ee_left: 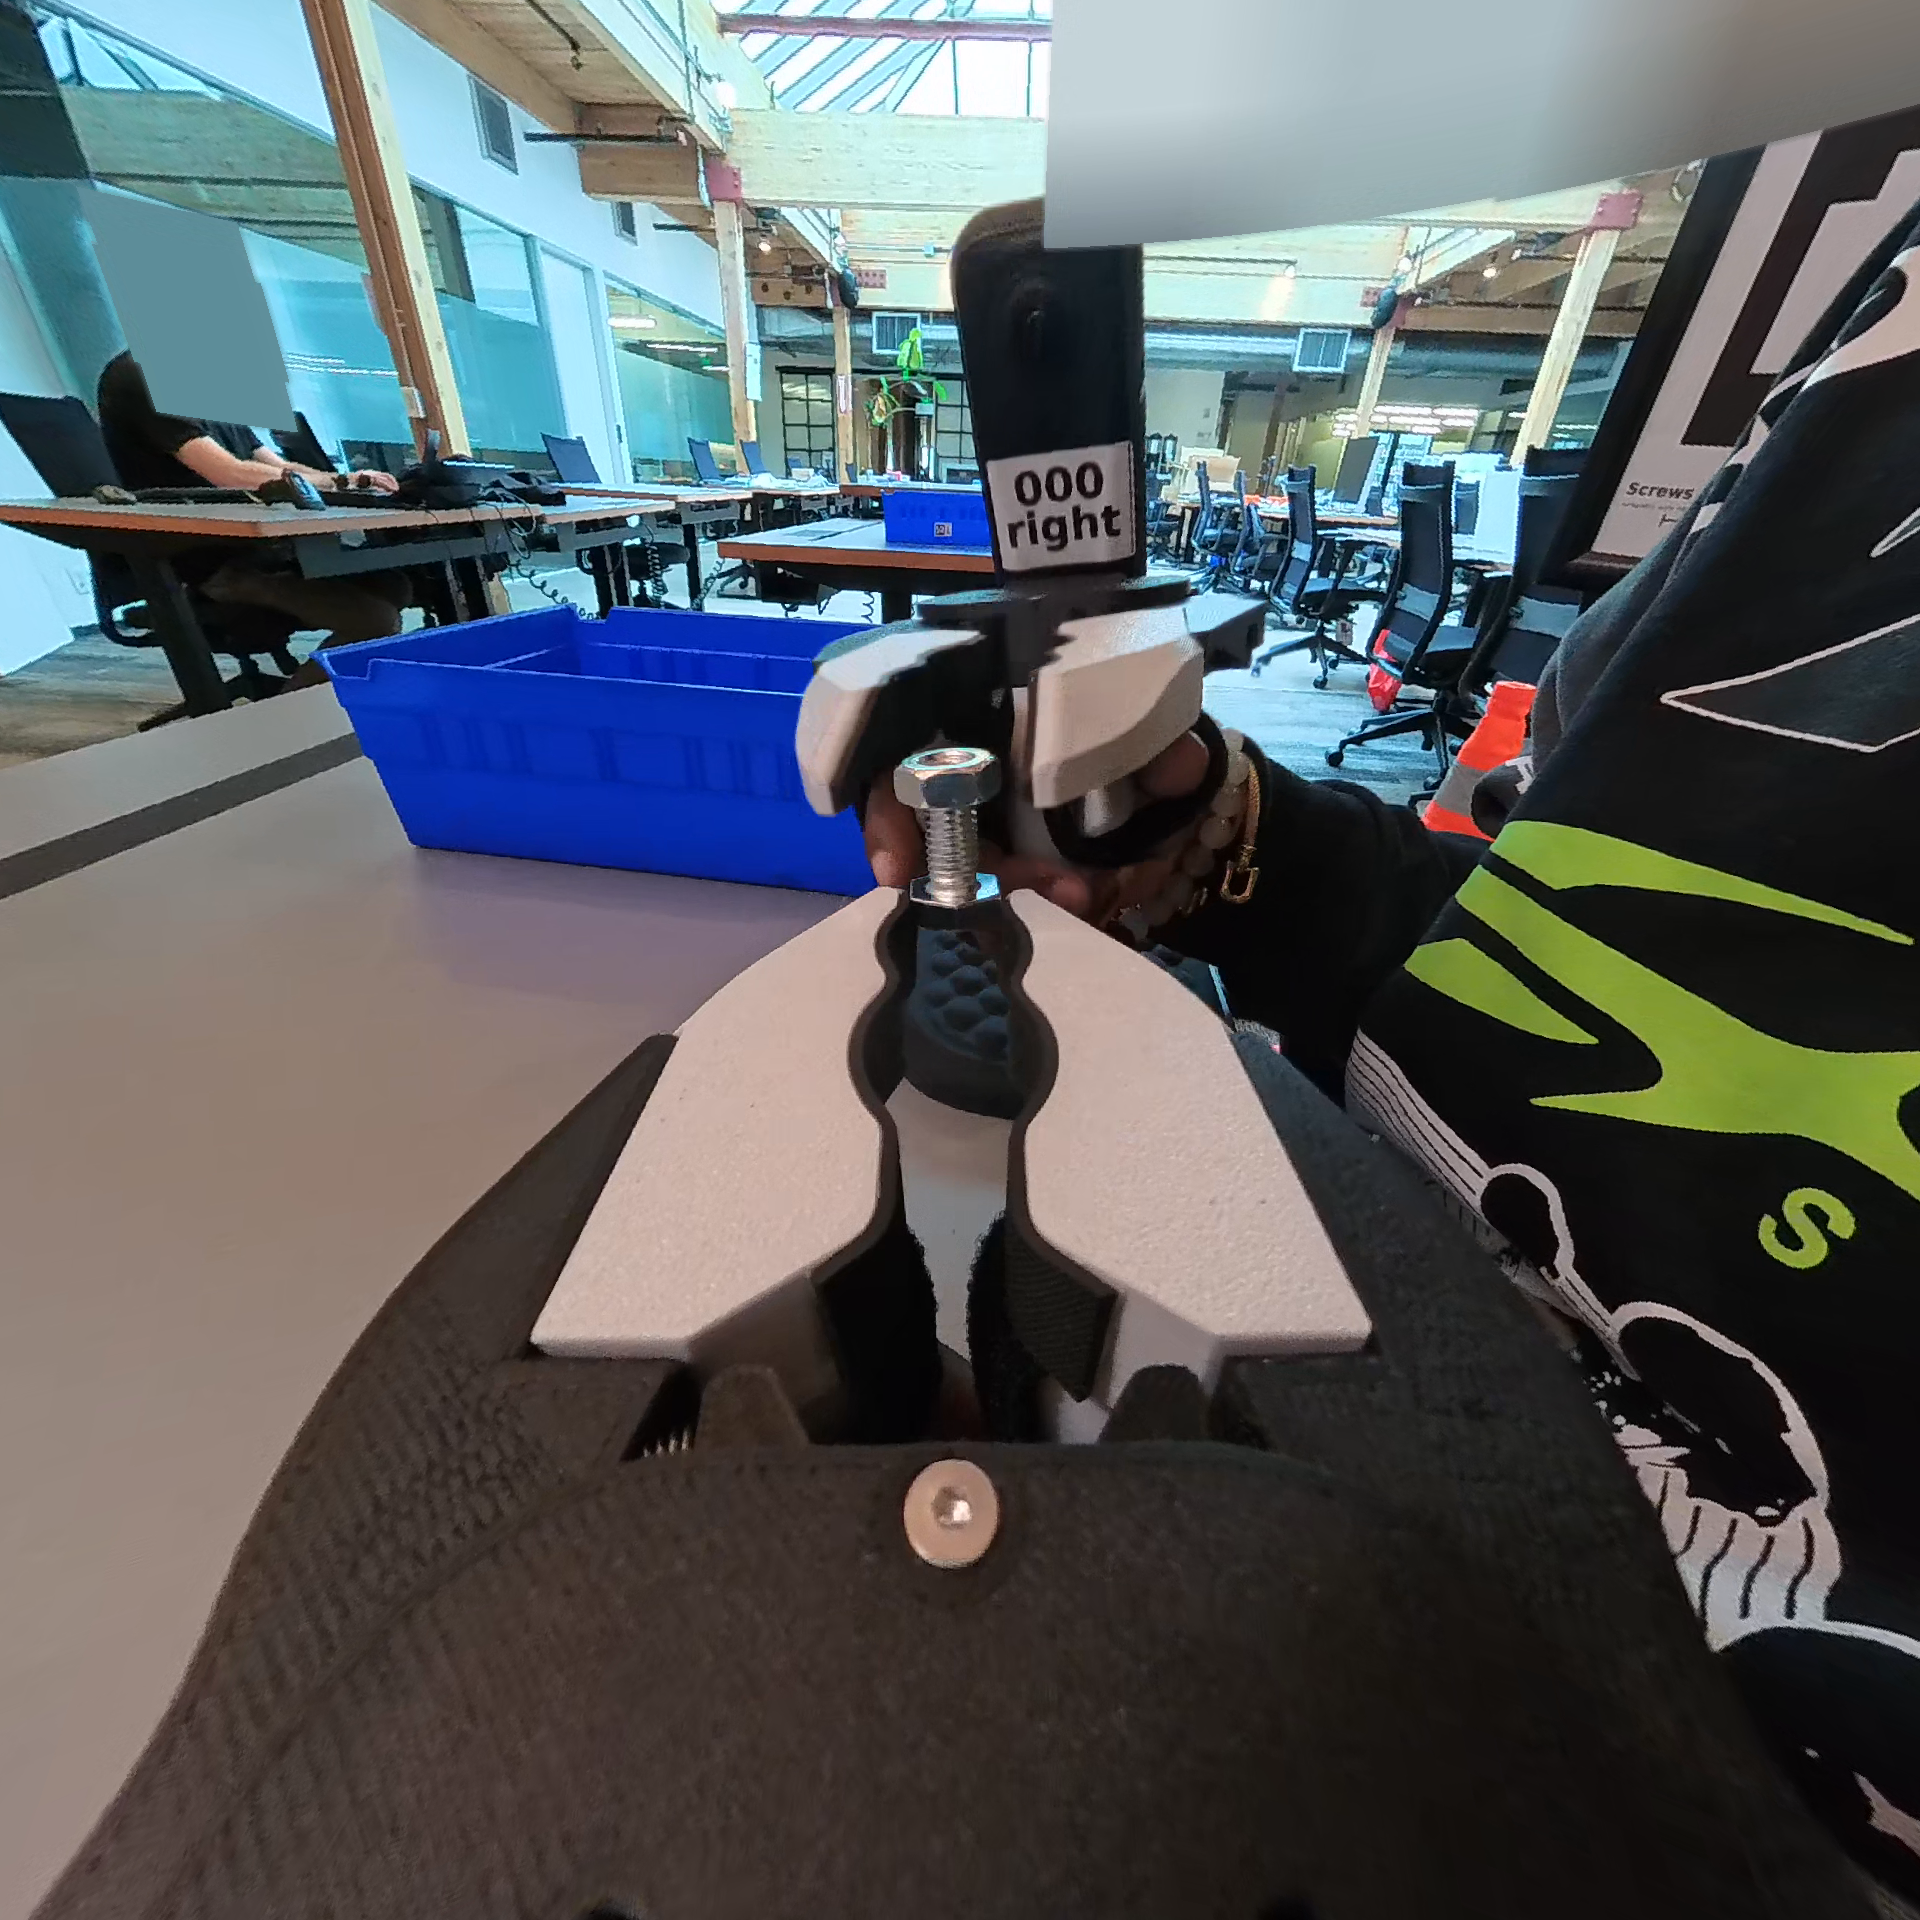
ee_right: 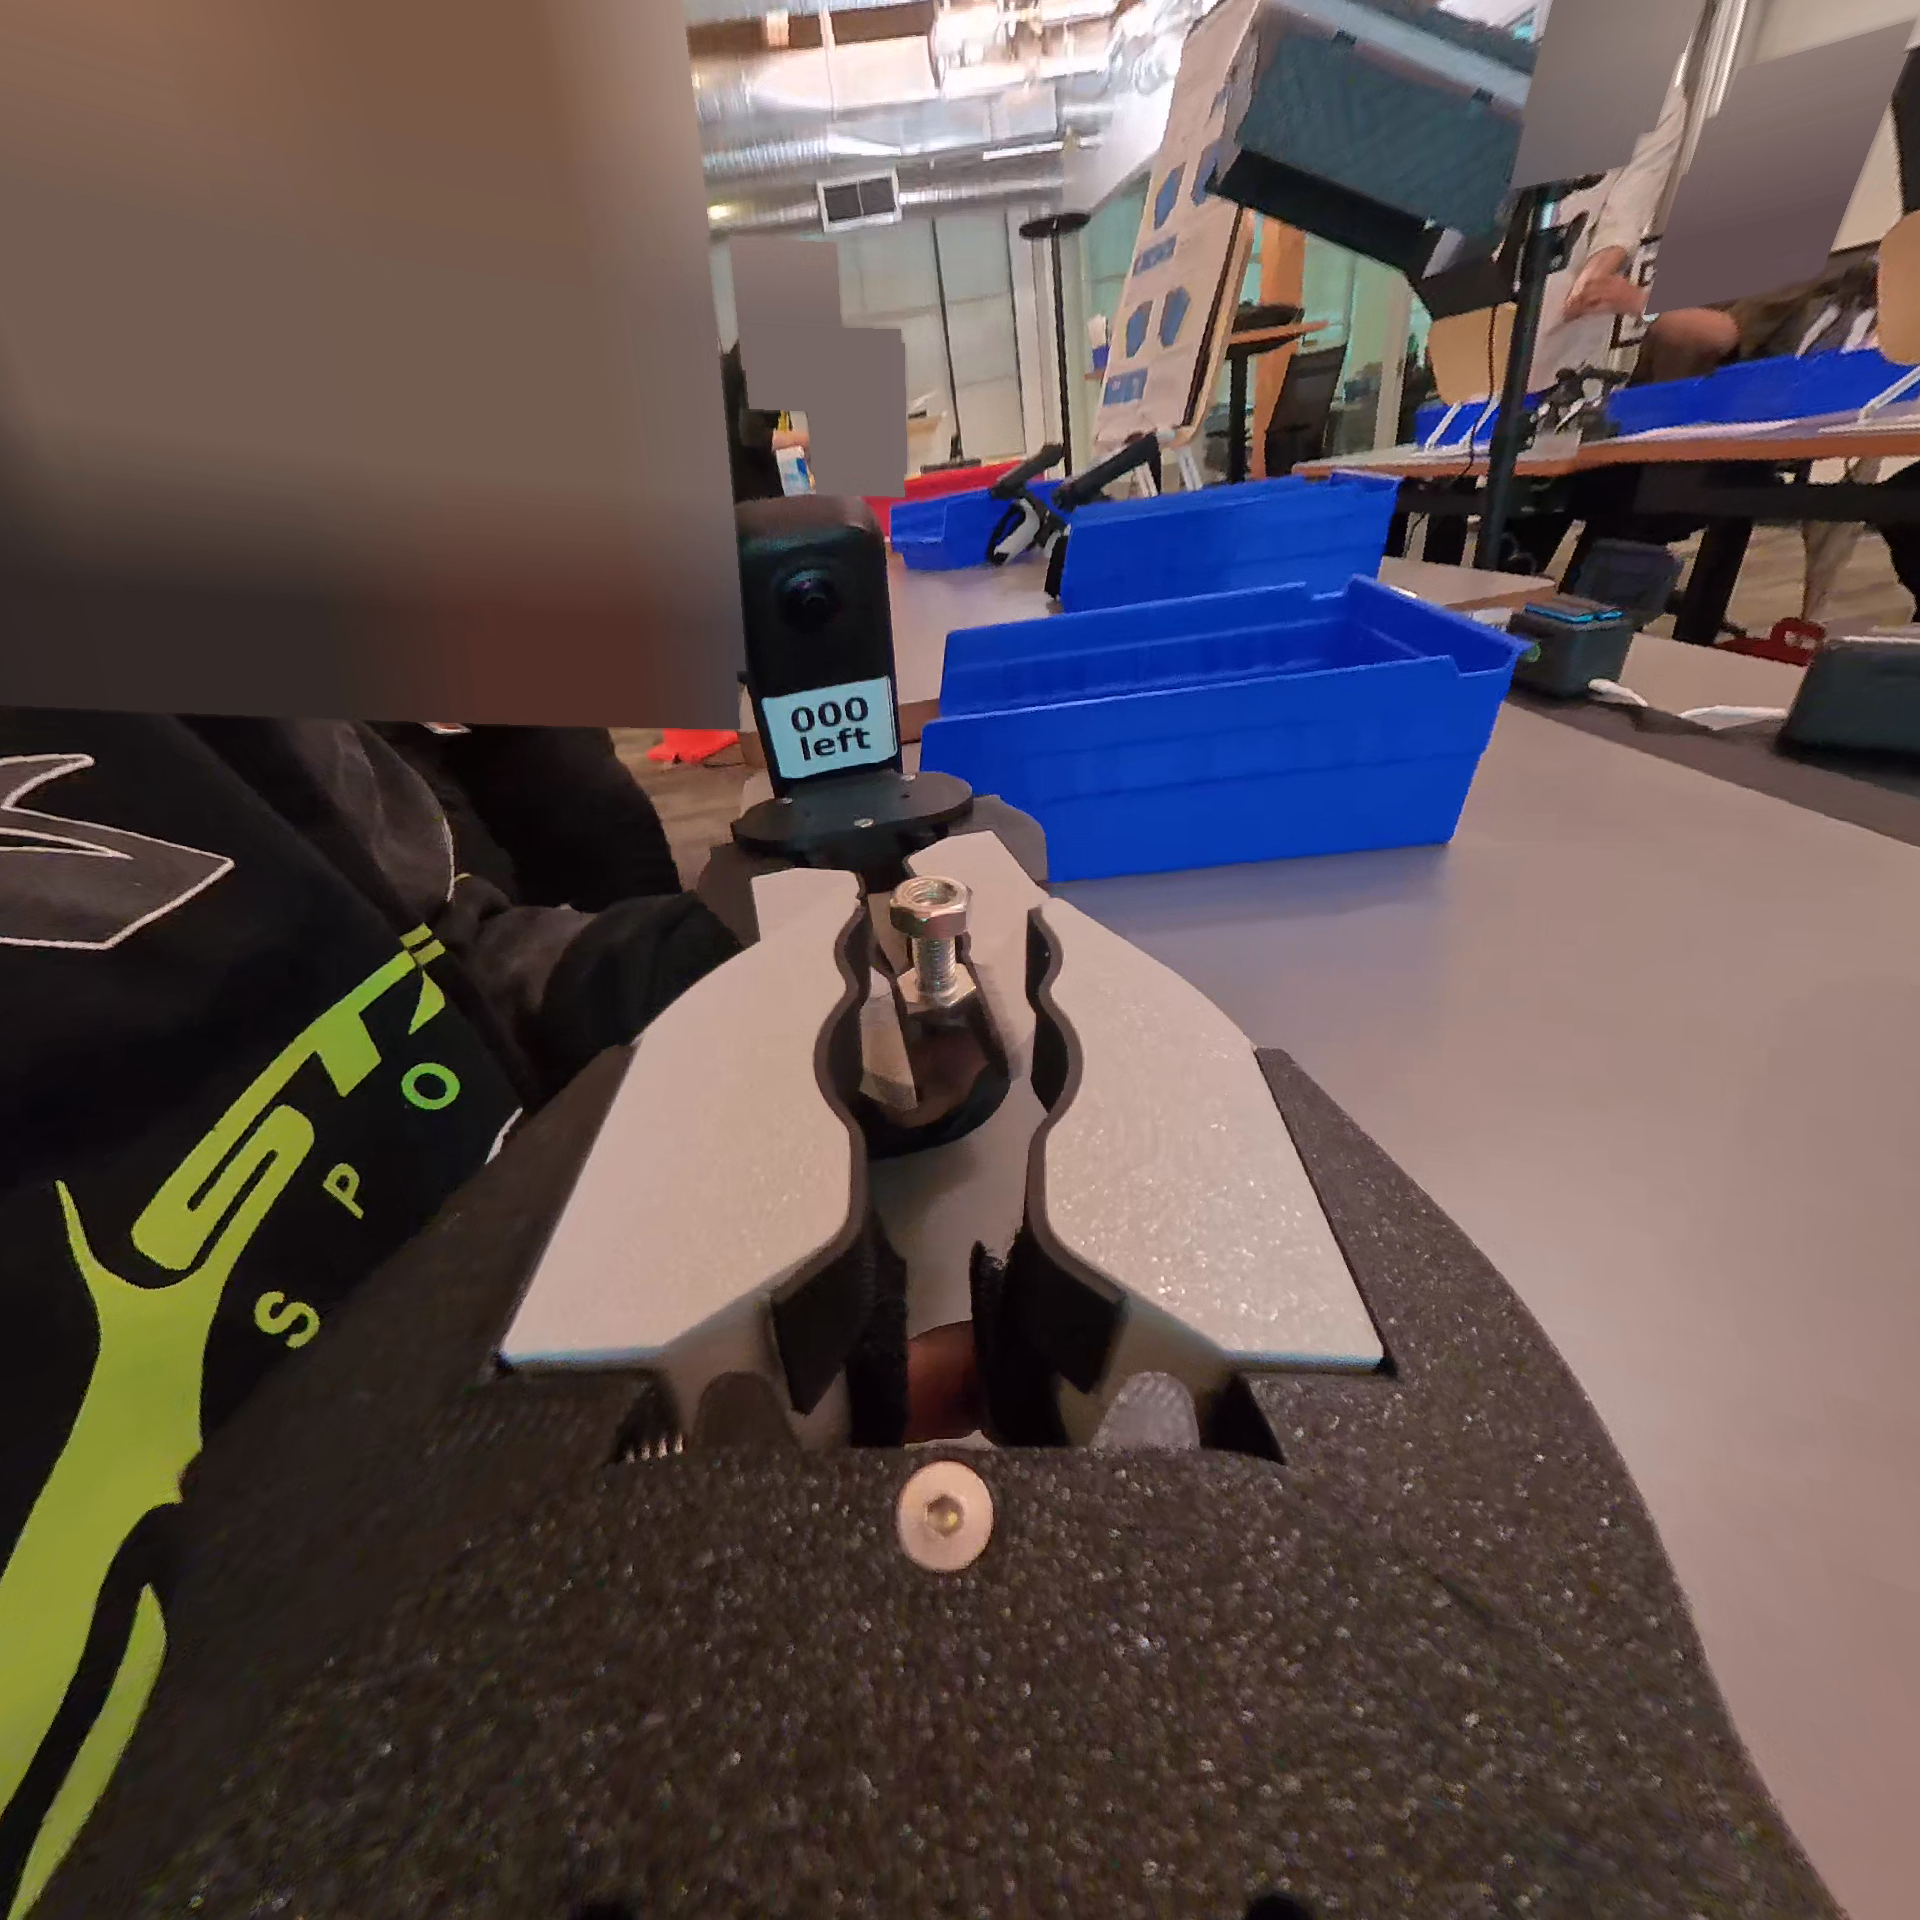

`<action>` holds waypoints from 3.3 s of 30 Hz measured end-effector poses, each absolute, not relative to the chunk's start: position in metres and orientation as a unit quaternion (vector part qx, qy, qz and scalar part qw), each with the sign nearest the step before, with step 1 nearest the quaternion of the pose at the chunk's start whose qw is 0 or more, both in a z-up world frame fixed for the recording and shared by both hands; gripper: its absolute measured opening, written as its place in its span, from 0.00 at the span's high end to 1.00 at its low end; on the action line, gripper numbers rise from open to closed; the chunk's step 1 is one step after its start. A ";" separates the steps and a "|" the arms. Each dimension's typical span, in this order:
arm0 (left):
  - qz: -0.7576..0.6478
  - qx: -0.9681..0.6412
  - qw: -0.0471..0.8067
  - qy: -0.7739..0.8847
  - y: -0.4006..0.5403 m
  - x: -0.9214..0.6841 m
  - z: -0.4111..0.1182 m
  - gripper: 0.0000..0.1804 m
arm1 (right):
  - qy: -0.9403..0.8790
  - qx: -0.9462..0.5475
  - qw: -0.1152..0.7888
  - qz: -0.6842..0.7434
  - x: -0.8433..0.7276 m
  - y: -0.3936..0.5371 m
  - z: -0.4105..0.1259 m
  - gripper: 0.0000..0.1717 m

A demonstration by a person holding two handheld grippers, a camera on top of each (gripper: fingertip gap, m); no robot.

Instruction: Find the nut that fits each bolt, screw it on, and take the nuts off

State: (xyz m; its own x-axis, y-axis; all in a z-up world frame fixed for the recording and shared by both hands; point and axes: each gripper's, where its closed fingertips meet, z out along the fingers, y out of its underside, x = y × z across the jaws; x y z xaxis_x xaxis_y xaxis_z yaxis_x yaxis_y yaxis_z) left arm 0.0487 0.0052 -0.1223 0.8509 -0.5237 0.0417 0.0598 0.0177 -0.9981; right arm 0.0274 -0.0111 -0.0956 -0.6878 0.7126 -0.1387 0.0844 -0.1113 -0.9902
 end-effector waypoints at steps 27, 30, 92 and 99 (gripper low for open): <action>-0.197 -0.651 0.727 0.098 0.006 0.021 -0.112 0.92 | -0.471 -0.617 0.507 0.375 0.095 0.244 -0.095 0.91; -0.193 -0.651 0.728 0.092 0.006 0.018 -0.112 0.92 | -0.437 -0.712 0.483 0.262 0.131 0.295 -0.132 0.91; -0.183 -0.665 0.719 0.090 0.013 0.020 -0.118 0.76 | -0.578 -0.500 0.429 0.481 0.034 0.142 -0.069 0.95; -0.181 -0.667 0.718 0.085 0.014 0.019 -0.118 0.75 | -0.466 -0.706 0.451 0.284 0.091 0.330 -0.120 0.95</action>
State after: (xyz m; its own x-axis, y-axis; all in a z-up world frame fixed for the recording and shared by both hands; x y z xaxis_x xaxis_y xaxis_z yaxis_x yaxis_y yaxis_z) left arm 0.0190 0.0137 -0.1182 0.9203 -0.3728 0.1184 0.1457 0.0459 -0.9883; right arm 0.0908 0.3302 -0.1201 0.4039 0.9146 0.0187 0.4015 -0.1588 -0.9020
